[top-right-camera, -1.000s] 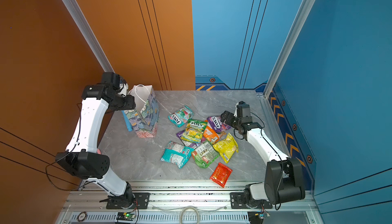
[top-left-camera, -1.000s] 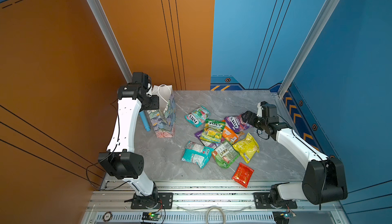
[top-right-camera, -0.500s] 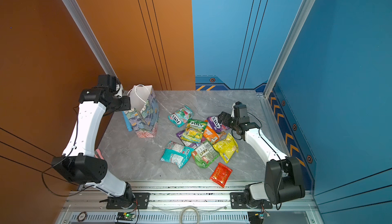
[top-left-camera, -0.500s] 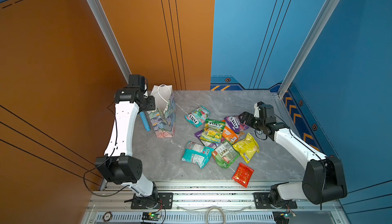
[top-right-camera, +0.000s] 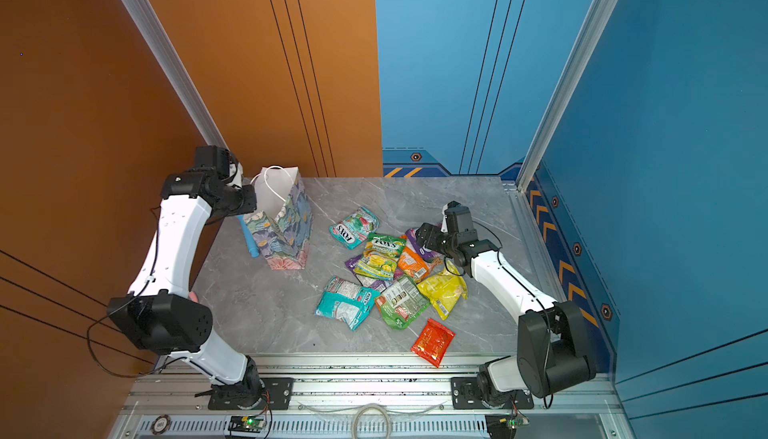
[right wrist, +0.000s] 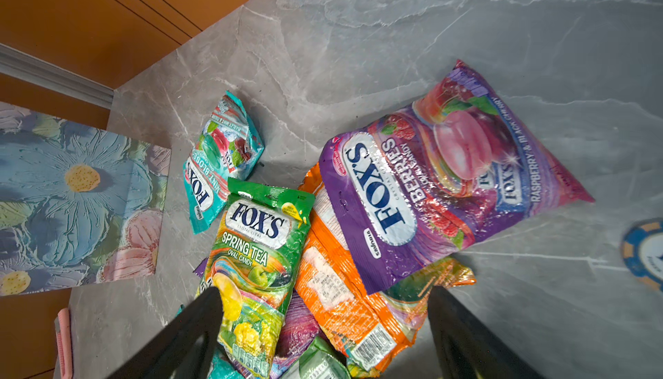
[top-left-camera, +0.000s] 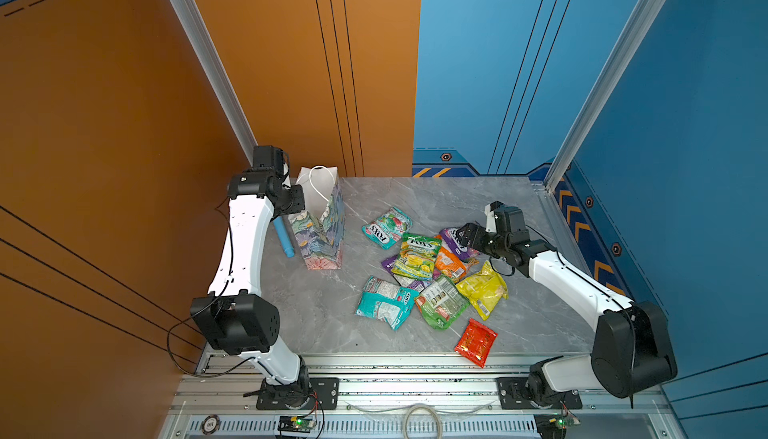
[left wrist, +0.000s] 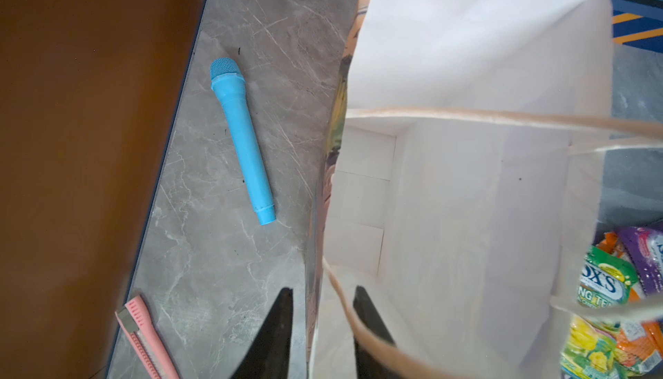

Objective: Place the snacks into the paper bag

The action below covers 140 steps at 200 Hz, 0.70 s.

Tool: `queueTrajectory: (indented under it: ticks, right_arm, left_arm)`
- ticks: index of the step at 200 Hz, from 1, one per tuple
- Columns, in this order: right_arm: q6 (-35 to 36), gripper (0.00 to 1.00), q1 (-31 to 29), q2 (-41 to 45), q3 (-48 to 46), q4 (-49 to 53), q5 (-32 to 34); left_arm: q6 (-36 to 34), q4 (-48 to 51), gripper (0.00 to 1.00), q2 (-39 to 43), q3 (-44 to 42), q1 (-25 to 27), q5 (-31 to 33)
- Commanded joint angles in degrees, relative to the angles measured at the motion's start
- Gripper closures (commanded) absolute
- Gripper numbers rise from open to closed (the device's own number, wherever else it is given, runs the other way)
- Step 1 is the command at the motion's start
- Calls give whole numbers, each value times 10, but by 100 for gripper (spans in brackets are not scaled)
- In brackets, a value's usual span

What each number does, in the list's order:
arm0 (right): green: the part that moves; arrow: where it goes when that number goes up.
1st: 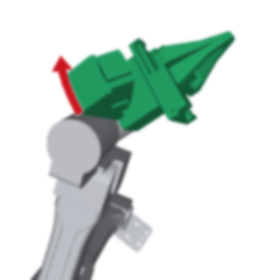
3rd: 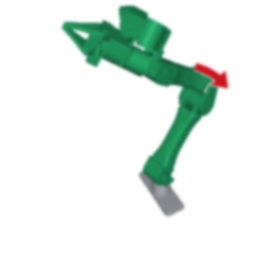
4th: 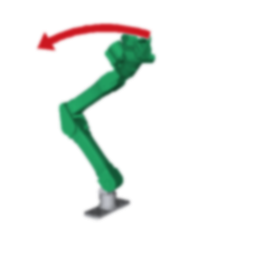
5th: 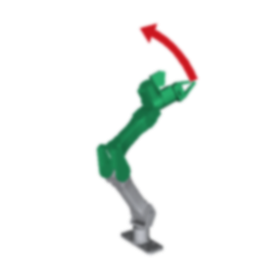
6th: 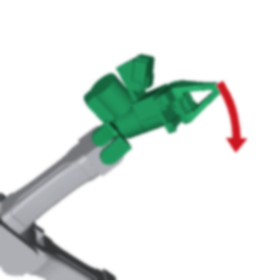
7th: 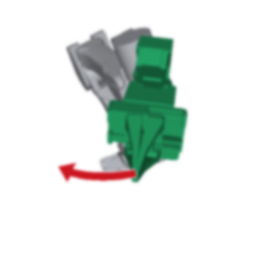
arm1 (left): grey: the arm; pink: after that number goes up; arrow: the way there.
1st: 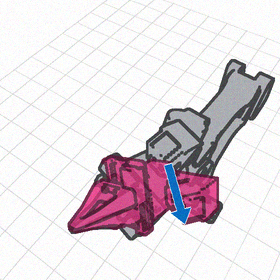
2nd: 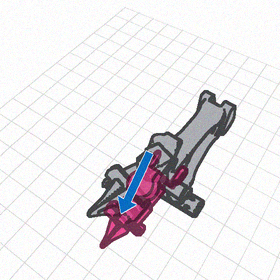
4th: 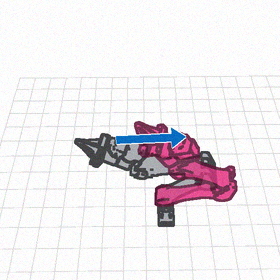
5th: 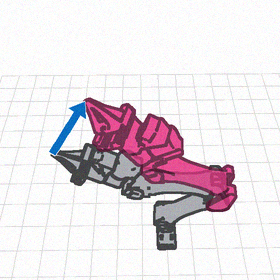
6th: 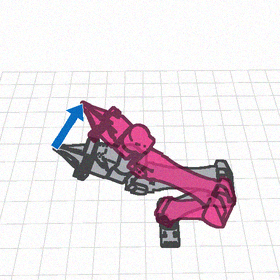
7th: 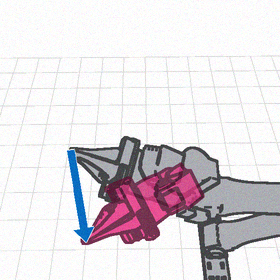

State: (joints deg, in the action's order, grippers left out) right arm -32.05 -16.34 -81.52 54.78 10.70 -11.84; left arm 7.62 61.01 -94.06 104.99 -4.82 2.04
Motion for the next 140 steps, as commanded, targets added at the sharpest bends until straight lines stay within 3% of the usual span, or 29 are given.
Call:
queueTrajectory:
  ticks: [1,65,140]
  right_arm:
    - [-11,10,-12,-15,18,-5,-3]
    - [-17,12,-54,-45,41,-13,-15]
    - [-50,21,-96,-82,49,-29,-48]
  left_arm:
    - [0,1,74,5,-12,-6,-16]
    - [3,1,100,29,-32,-7,-51]
    - [5,2,100,88,-77,-11,-124]
